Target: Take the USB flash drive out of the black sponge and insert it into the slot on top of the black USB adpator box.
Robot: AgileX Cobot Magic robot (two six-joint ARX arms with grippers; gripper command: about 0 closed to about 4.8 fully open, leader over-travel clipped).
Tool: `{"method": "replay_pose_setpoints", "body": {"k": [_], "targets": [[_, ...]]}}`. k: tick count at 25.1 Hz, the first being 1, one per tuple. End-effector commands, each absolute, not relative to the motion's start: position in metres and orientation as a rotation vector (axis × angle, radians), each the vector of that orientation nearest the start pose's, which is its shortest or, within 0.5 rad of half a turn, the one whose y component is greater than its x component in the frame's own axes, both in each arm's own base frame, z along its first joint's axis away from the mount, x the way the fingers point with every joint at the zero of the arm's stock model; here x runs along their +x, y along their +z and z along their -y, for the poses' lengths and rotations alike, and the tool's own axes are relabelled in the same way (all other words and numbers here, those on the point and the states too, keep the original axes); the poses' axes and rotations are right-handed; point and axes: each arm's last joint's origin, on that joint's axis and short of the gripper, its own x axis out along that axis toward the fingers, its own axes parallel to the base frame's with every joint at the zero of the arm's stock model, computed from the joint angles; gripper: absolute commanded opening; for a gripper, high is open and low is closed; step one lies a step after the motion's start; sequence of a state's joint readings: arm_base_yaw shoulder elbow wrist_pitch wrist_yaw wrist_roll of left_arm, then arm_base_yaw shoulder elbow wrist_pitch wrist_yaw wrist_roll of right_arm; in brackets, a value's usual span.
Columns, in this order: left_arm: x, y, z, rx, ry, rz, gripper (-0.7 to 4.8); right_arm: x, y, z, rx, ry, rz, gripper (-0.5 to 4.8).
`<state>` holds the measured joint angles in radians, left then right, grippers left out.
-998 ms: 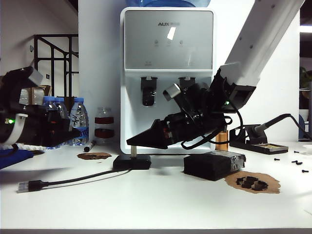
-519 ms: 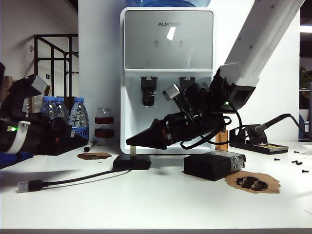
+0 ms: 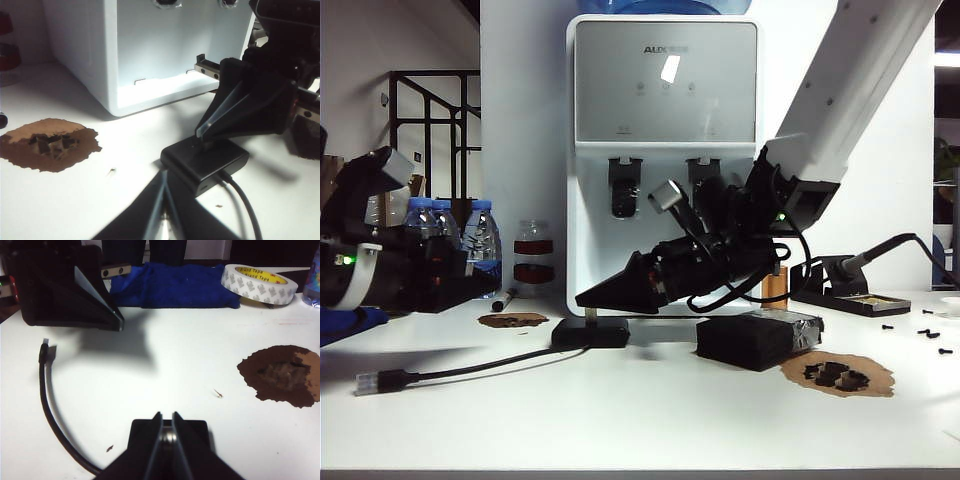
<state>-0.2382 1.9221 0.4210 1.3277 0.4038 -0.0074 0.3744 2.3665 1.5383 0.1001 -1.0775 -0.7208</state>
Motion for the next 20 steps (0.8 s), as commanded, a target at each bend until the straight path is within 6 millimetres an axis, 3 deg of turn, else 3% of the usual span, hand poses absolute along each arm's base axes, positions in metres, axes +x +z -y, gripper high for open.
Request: {"method": "replay_pose_setpoints", "body": {"k": [1, 17, 20], "targets": [[0.271, 0.097, 0.078, -0.02, -0.641, -0.159, -0.04, 0.435, 0.085, -0.199, -0.299, 1.514, -0.299, -0.02], [0.271, 0.097, 0.078, -0.021, -0.641, -0.163, -0.04, 0.423, 0.065, -0.179, -0.219, 1.486, -0.53, -0.02], [0.271, 0.097, 0.078, -0.021, -0.641, -0.163, -0.04, 0.421, 0.054, -0.177, -0.247, 1.446, -0.608, -0.02]]}}
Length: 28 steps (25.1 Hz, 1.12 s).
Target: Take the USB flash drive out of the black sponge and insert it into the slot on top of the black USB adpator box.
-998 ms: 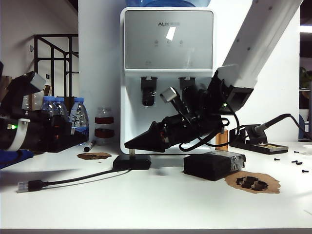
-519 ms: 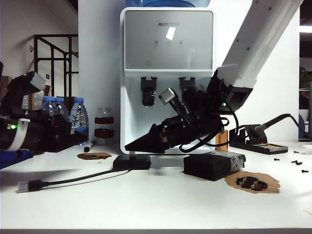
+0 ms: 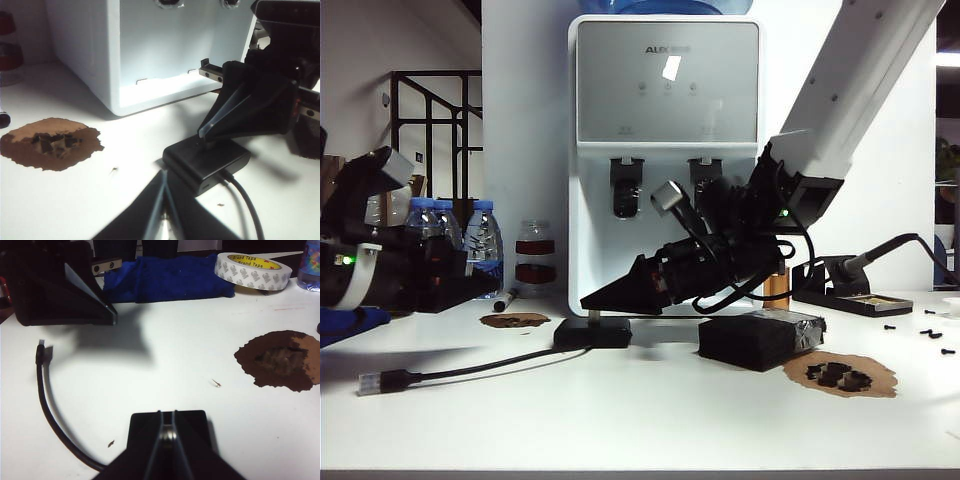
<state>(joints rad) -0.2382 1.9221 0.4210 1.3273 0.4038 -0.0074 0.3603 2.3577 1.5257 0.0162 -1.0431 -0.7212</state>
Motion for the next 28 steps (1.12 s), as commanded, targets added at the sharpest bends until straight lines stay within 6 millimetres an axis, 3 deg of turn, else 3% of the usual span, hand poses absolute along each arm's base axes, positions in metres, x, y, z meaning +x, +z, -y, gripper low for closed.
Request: {"method": "replay_pose_setpoints", "body": {"k": [1, 5, 10, 21, 23, 24, 26, 28], "targets": [[0.271, 0.097, 0.078, -0.021, -0.641, -0.163, -0.04, 0.421, 0.052, -0.177, -0.248, 1.449, -0.608, -0.02], [0.271, 0.097, 0.078, -0.021, -0.641, -0.163, -0.04, 0.417, 0.05, -0.181, -0.247, 1.46, -0.634, -0.02], [0.271, 0.097, 0.078, -0.021, -0.641, -0.163, -0.04, 0.412, 0.031, -0.186, -0.239, 1.457, -0.713, -0.02], [0.271, 0.097, 0.078, -0.021, -0.641, -0.163, -0.04, 0.413, 0.035, -0.188, -0.268, 1.442, -0.712, 0.03], [0.271, 0.097, 0.078, -0.021, -0.641, -0.163, -0.04, 0.414, 0.037, -0.188, -0.29, 1.432, -0.696, 0.66], [0.271, 0.097, 0.078, -0.021, -0.641, -0.163, -0.04, 0.414, 0.037, -0.188, -0.29, 1.432, -0.693, 1.54], [0.271, 0.096, 0.078, -0.021, -0.641, -0.163, -0.04, 0.415, 0.037, -0.188, -0.294, 1.428, -0.693, 2.3], [0.271, 0.096, 0.078, -0.021, -0.641, -0.163, -0.04, 0.415, 0.037, -0.188, -0.302, 1.42, -0.692, 2.3]]}}
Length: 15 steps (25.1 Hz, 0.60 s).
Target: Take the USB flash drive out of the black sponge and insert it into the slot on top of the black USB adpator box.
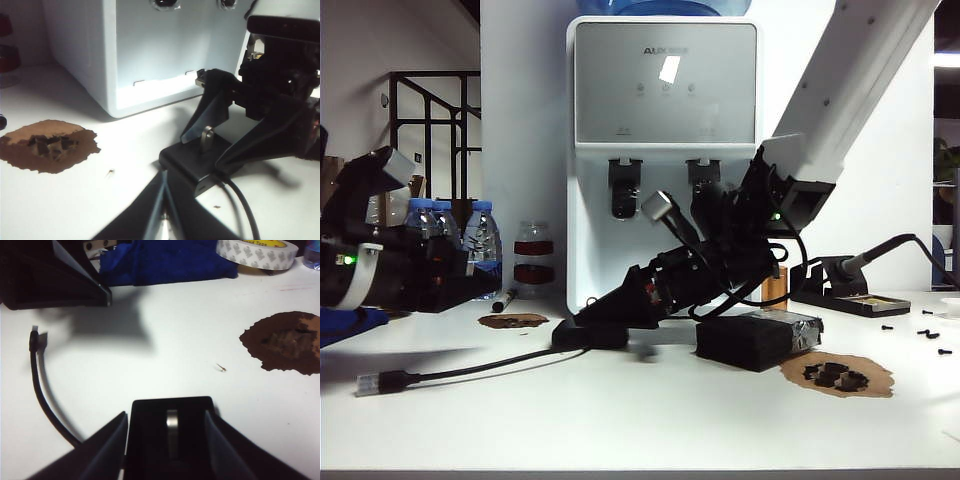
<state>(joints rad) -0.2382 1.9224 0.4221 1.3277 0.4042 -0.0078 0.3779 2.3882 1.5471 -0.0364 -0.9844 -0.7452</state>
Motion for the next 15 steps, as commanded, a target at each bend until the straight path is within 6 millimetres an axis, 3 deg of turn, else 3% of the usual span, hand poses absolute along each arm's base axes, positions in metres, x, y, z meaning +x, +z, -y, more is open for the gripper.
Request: {"method": "replay_pose_setpoints", "body": {"k": [1, 3, 6, 7, 15], "targets": [[0.271, 0.096, 0.078, -0.021, -0.641, -0.164, -0.04, 0.416, 0.037, -0.188, -0.303, 1.42, -0.691, 2.3], [0.271, 0.096, 0.078, -0.021, -0.641, -0.163, -0.04, 0.416, 0.038, -0.189, -0.304, 1.42, -0.686, 2.39], [0.271, 0.096, 0.078, -0.021, -0.641, -0.163, -0.04, 0.417, 0.04, -0.189, -0.301, 1.426, -0.671, 3.66], [0.271, 0.096, 0.078, -0.021, -0.641, -0.163, -0.04, 0.417, 0.041, -0.189, -0.292, 1.436, -0.662, 3.83], [0.271, 0.096, 0.078, -0.021, -0.641, -0.163, -0.04, 0.424, 0.072, -0.192, -0.294, 1.415, -0.566, 3.86]]}}
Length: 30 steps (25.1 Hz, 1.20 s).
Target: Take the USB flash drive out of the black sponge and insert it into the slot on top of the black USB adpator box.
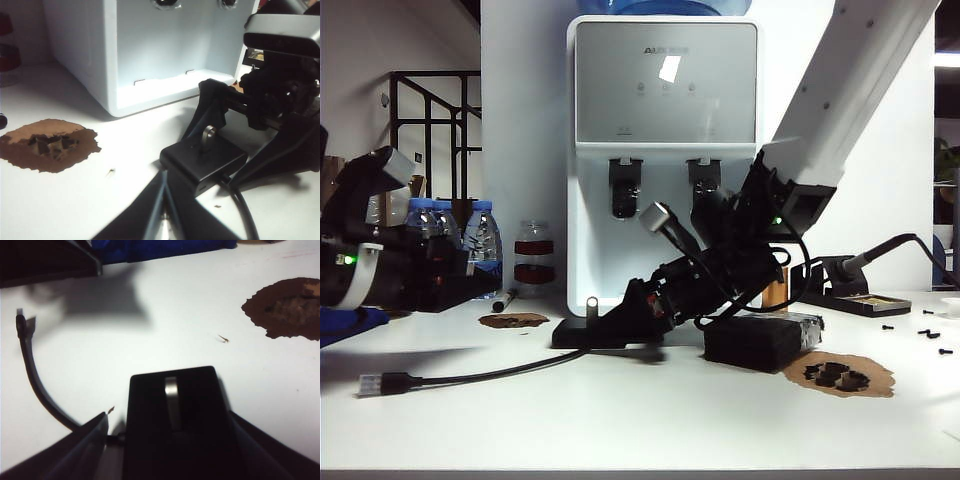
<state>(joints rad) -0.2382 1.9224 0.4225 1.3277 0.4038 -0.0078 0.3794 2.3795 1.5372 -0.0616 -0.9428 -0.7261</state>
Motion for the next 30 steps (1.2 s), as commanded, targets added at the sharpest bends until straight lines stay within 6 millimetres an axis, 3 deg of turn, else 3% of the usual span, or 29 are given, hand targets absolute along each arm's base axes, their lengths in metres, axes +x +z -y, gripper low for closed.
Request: {"method": "replay_pose_setpoints", "body": {"k": [1, 5, 18, 22, 30], "targets": [[0.271, 0.096, 0.078, -0.021, -0.641, -0.163, -0.04, 0.424, 0.076, -0.192, -0.295, 1.414, -0.558, 3.87], [0.271, 0.096, 0.078, -0.021, -0.641, -0.163, -0.04, 0.426, 0.091, -0.19, -0.296, 1.409, -0.527, 4.43], [0.272, 0.102, 0.078, -0.015, -0.637, -0.098, -0.04, 0.425, 0.154, -0.183, -0.311, 1.382, -0.405, 4.22], [0.28, 0.11, 0.075, -0.009, -0.535, -0.047, -0.04, 0.42, 0.174, -0.18, -0.279, 1.43, -0.372, -0.08], [0.295, 0.13, 0.073, -0.008, -0.467, 0.049, -0.04, 0.403, 0.207, -0.173, -0.319, 1.389, -0.357, -0.03]]}}
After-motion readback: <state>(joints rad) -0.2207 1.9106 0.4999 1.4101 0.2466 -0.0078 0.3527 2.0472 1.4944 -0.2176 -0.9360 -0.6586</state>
